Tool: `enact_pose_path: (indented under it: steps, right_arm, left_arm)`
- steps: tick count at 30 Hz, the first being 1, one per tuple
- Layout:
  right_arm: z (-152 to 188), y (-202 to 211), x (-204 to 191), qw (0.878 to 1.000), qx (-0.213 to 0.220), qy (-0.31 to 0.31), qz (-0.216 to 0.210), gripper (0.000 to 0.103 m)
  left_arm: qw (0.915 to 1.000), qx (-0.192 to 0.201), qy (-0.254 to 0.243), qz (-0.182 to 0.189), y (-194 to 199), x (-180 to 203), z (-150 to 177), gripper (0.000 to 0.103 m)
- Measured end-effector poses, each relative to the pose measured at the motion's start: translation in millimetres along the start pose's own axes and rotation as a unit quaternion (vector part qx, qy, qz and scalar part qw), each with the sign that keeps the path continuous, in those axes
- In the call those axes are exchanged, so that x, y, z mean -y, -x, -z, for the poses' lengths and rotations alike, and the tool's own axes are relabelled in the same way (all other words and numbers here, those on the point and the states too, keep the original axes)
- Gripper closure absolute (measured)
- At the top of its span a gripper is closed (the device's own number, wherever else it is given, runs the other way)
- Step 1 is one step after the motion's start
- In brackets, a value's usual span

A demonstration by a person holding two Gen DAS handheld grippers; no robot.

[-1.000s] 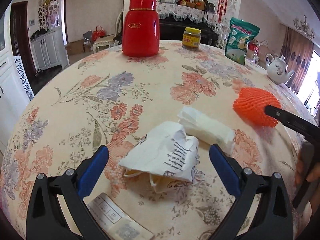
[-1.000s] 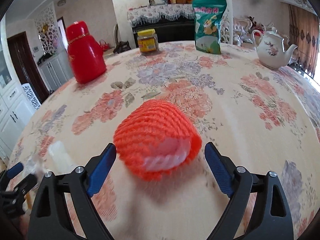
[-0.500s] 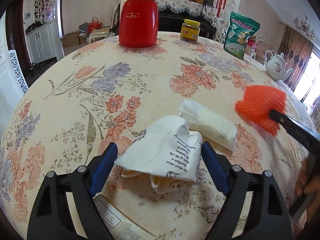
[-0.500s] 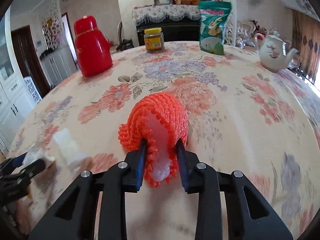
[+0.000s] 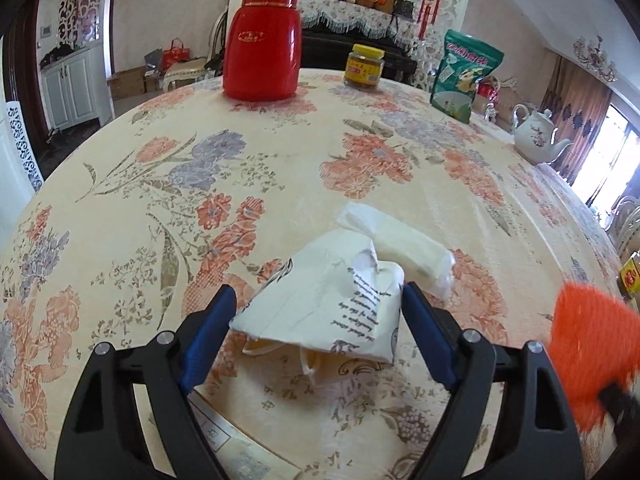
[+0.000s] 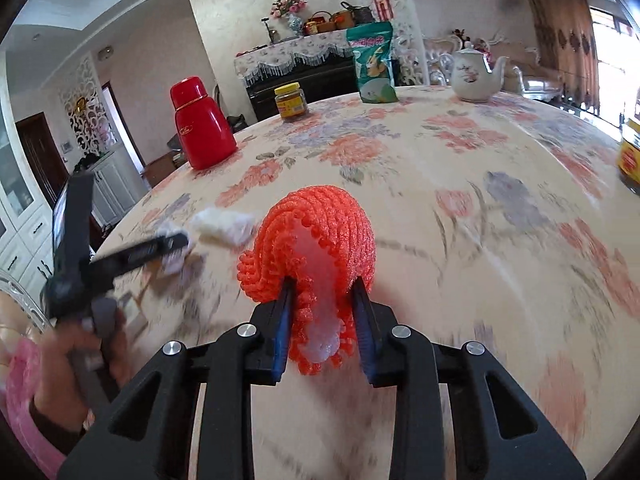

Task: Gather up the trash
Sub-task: 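Grasp a crumpled printed paper with the left tool while the right tool grasps the orange net, then carry the crumpled paper and orange net to the pink bin and release both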

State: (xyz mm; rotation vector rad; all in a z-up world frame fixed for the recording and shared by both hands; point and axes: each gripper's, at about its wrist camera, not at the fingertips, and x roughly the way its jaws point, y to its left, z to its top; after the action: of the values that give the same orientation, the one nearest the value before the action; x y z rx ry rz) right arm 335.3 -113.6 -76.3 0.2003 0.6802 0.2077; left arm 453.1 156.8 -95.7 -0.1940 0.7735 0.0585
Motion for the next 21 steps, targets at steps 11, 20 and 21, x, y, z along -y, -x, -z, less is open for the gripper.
enact_pose_path:
  steps: [11, 20, 21]
  right_arm:
    - [11.1, 19.7, -6.3, 0.999, 0.033, -0.001, -0.017, 0.074]
    - [3.6, 26.5, 1.6, 0.999, 0.049, -0.008, -0.005, 0.074]
    - [3.1, 28.0, 1.7, 0.999, 0.053, -0.006, -0.001, 0.074]
  left_arm:
    - [0.9987, 0.048, -0.016, 0.008, 19.3, 4.5, 1.8, 0.022]
    - [0.9905, 0.114, -0.066, 0.039, 45.5, 18.5, 6.6, 0.022]
    - [0.9897, 0.116, -0.072, 0.042, 47.1, 21.0, 6.6, 0.022]
